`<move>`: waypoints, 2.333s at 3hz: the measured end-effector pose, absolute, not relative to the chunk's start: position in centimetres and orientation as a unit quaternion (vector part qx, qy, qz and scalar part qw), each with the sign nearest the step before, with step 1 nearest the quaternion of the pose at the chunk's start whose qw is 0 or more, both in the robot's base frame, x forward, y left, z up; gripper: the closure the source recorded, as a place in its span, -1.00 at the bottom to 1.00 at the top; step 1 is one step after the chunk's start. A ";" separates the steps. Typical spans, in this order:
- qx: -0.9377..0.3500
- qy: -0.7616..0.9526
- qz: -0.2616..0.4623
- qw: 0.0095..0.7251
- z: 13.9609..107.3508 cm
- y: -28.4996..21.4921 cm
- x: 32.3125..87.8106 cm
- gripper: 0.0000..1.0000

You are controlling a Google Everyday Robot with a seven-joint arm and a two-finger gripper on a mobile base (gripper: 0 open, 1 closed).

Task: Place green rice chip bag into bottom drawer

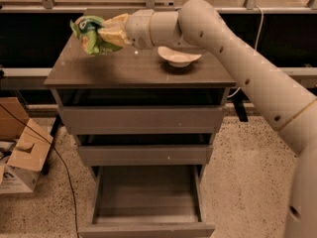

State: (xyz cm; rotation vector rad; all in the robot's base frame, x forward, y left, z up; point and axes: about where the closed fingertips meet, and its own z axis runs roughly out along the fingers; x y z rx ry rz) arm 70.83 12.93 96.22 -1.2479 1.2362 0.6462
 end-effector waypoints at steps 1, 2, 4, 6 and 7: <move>-0.556 0.472 0.276 0.626 97.2 12.4 61.7 1.00; -0.573 0.446 0.299 0.620 95.5 12.2 54.1 1.00; -0.525 0.563 0.355 0.530 81.9 1.9 42.8 1.00; -0.455 0.649 0.392 0.466 69.7 -2.6 45.5 1.00; -0.426 0.673 0.421 0.434 64.2 -2.4 49.0 1.00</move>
Offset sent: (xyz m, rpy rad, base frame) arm -0.2600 -0.1426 -0.0876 -0.0081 -0.0700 0.0363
